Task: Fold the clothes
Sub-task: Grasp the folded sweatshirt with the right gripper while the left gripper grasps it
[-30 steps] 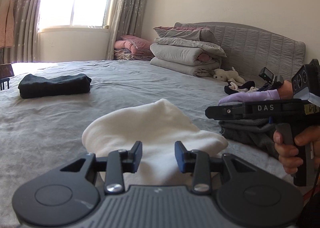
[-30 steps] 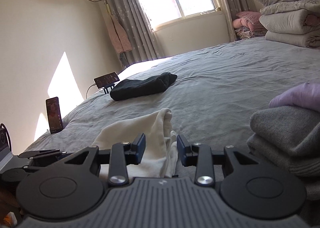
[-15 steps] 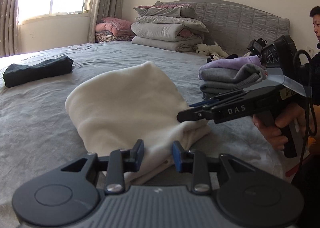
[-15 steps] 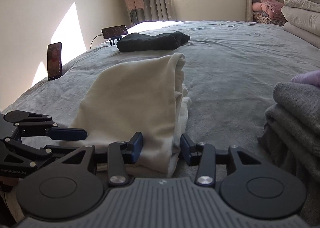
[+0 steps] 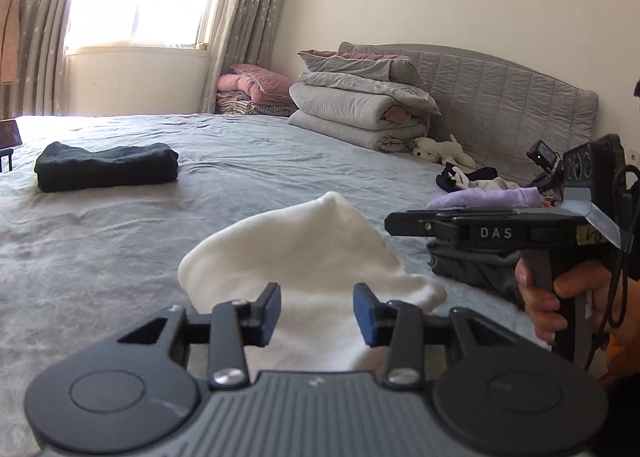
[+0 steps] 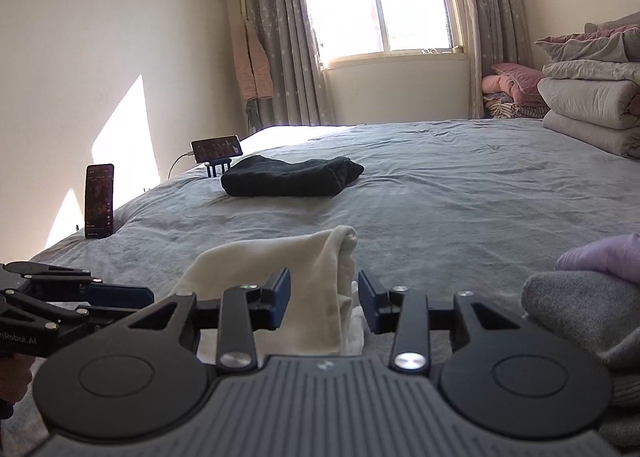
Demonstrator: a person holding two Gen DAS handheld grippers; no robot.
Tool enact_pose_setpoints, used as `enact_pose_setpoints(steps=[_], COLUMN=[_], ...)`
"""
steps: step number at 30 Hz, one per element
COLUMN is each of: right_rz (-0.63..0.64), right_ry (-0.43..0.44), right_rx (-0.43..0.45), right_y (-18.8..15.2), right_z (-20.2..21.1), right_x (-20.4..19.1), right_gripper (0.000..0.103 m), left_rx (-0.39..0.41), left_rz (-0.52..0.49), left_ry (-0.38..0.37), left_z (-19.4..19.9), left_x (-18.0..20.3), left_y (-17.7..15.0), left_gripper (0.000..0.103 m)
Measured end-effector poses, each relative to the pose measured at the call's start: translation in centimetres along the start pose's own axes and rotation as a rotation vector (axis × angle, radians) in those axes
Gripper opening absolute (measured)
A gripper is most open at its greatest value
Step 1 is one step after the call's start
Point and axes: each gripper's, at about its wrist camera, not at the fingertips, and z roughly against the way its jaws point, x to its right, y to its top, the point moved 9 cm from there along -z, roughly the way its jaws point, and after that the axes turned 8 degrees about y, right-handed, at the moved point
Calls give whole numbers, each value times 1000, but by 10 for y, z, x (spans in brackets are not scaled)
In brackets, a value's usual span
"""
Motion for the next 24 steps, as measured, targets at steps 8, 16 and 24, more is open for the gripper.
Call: enact_pose_setpoints(steps=[8,16,24], right_rz=[60,-2,-99], right_ry=[-65,-148,-129], right_rx=[3,-164,-173], right_y=[18,-19,-27], right_z=[-42,-84,-66], right_x=[0,25,35], right_gripper=[18,15,18], left_rx=[52,27,-6], left_rz=[56,8,3], left_ry=[123,150,166], left_z=[-34,-43,-41], left_x=[-19,-22,-25], left_y=[12,2,-5], left_gripper=[39,39,46])
